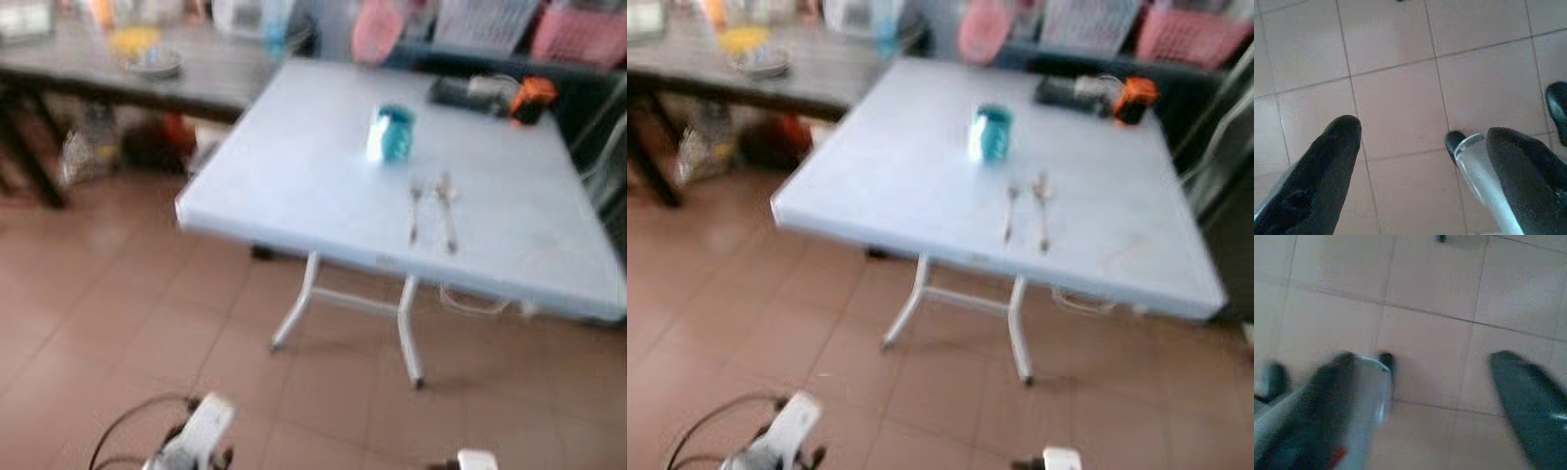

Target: Setting the table

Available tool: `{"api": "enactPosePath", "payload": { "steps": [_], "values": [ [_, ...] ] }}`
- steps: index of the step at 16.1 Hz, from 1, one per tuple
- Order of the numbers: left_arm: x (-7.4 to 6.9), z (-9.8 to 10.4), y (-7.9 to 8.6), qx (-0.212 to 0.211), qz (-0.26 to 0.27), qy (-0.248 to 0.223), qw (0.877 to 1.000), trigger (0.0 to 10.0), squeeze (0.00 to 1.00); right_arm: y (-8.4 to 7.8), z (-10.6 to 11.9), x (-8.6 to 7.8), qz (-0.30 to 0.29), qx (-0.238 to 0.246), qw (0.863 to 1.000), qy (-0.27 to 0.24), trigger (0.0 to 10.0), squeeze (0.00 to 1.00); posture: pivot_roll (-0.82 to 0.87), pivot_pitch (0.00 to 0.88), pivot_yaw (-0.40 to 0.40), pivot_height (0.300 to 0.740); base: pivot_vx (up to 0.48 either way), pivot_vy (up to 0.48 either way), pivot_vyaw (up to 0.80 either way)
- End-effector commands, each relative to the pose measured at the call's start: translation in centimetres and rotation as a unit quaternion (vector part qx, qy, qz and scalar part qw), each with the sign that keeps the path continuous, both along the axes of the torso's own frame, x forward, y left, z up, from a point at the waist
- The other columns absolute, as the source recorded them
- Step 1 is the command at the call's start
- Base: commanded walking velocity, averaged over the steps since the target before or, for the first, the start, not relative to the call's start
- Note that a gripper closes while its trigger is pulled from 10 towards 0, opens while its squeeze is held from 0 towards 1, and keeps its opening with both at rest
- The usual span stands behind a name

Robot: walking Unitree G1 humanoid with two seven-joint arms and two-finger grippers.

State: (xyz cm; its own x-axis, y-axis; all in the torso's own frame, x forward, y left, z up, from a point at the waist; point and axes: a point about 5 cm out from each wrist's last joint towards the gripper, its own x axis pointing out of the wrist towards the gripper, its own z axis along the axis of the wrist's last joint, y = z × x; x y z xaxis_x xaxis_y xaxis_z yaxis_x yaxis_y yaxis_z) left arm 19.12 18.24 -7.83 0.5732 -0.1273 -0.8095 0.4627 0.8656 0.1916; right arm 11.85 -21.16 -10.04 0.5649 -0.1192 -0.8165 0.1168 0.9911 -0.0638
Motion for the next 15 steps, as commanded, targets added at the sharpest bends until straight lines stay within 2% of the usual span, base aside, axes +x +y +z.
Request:
{"api": "enactPosePath", "payload": {
  "steps": [1,3,7,8,9,10,11,12,13,14,15],
  "values": [
    [0.9,0.4,-1.0,-0.018,0.001,-0.024,1.000,10.0,0.00,-0.3,-0.3,-1.4,-0.021,0.005,1.000,0.013,10.0,0.00,0.12,0.092,-0.007,0.740,0.000,0.000,0.00],
    [1.1,0.7,-1.1,-0.030,0.012,-0.046,0.998,10.0,0.00,-0.4,-0.2,-1.1,-0.029,0.006,1.000,-0.002,10.0,0.00,0.12,0.092,-0.007,0.740,0.000,0.000,0.00],
    [1.2,0.9,-1.3,-0.056,0.016,-0.060,0.997,10.0,0.00,-0.7,0.0,-0.7,-0.033,0.002,0.999,-0.012,10.0,0.00,0.13,0.101,-0.012,0.740,0.000,0.000,0.00],
    [1.5,1.2,-1.4,-0.056,0.010,-0.082,0.995,10.0,0.00,-1.0,0.4,-0.1,-0.026,-0.010,0.999,-0.033,10.0,0.00,0.14,0.101,-0.017,0.740,0.000,0.000,0.00],
    [4.5,3.5,-2.0,-0.087,0.003,-0.157,0.984,10.0,0.00,-1.4,1.0,0.9,-0.029,-0.018,0.997,-0.068,10.0,0.00,0.14,0.103,-0.016,0.740,0.000,0.000,0.00],
    [7.6,6.3,-2.6,-0.120,-0.008,-0.223,0.967,10.0,0.00,-1.7,1.5,1.5,-0.036,-0.016,0.995,-0.097,10.0,0.00,0.14,0.103,-0.016,0.740,0.000,0.000,0.00],
    [8.7,7.6,-2.8,-0.142,-0.007,-0.252,0.957,10.0,0.00,-1.8,2.3,2.4,-0.022,-0.033,0.990,-0.138,10.0,0.00,0.14,0.098,-0.017,0.740,0.000,0.000,0.00],
    [8.9,8.0,-2.8,-0.149,-0.008,-0.260,0.954,10.0,0.00,-1.8,2.6,2.8,-0.014,-0.040,0.987,-0.156,10.0,0.00,0.14,0.098,-0.017,0.740,0.000,0.000,0.00],
    [9.1,8.6,-2.7,-0.162,-0.010,-0.278,0.947,10.0,0.00,-1.7,3.6,3.6,-0.005,-0.051,0.977,-0.207,10.0,0.00,0.14,0.098,-0.020,0.740,0.000,0.000,0.00],
    [9.4,9.5,-2.7,-0.175,-0.017,-0.300,0.938,10.0,0.00,-1.5,5.4,4.6,0.003,-0.065,0.960,-0.274,10.0,0.00,0.13,0.098,-0.020,0.740,0.000,0.000,0.00],
    [9.6,10.1,-2.8,-0.184,-0.023,-0.314,0.931,10.0,0.00,-1.3,6.7,5.0,0.013,-0.074,0.948,-0.310,10.0,0.00,0.13,0.098,-0.018,0.740,0.000,0.000,0.00]
  ]
}}
